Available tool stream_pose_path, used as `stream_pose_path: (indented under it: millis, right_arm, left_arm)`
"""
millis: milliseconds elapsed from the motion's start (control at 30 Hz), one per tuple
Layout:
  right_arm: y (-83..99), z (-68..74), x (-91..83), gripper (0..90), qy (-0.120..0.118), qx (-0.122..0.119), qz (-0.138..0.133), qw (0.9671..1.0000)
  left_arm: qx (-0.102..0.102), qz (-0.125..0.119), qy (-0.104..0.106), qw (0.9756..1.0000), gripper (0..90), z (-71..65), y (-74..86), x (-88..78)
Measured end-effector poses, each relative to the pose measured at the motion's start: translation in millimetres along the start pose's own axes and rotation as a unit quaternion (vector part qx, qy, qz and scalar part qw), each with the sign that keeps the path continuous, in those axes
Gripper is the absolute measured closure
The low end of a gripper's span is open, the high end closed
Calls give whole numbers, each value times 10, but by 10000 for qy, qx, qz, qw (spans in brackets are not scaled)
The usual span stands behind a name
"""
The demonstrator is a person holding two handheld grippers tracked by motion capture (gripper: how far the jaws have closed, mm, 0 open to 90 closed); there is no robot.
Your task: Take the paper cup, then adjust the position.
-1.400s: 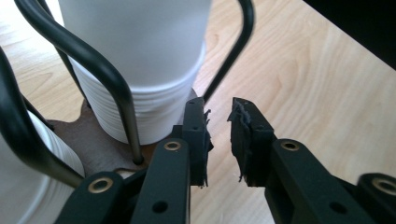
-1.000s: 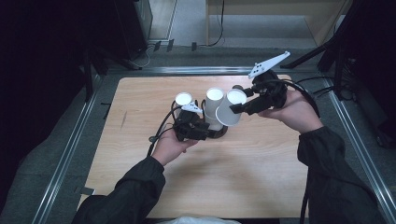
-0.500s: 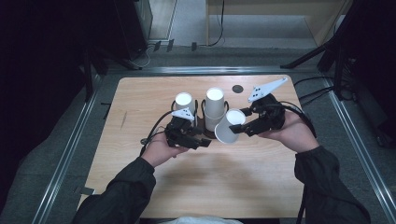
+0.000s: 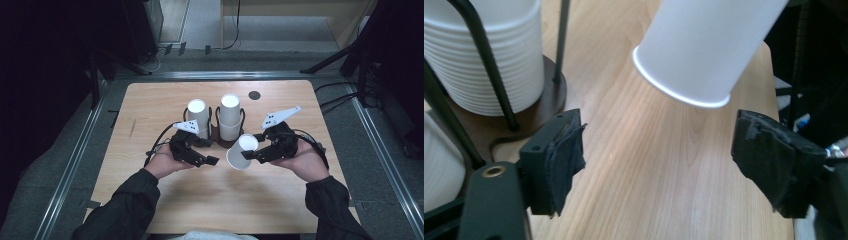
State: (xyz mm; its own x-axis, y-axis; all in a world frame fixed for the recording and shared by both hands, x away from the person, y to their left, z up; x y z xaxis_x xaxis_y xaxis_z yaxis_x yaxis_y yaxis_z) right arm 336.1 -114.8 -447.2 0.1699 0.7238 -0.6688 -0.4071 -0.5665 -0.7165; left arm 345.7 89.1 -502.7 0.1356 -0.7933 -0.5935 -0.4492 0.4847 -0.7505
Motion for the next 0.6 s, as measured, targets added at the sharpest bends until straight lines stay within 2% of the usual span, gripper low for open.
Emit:
stream_pose_path:
  millis: [233,400,600]
  right_arm:
    - [153,53,216,352,-135,-54,58,9999]
    - [219,43,301,352,-236,40,-15,9997]
    - [238,52,387,352,-311,-33,-55,9995]
  left_arm:
    - [-5,-11,125,9999,187,8,17,-27]
    - [46,-46,230,9997,150,-15,22,-46]
    - [203,102,149,9996,134,-37,64,-27]
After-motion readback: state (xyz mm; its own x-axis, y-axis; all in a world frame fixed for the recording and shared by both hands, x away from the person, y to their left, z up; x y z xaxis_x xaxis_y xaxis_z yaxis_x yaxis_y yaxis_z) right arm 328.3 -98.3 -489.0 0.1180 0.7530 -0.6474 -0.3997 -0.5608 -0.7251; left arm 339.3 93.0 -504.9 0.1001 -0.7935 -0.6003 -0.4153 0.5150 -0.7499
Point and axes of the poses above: each handheld gripper's, and its own axes: x roughly forward along the jaws, y roughly out of its underside, z roughly to its left, the point moved 6 cm from there along x, roughly forward along the jaws, and after that the axes turned 2 degrees about -y, right-handed, at the moved point
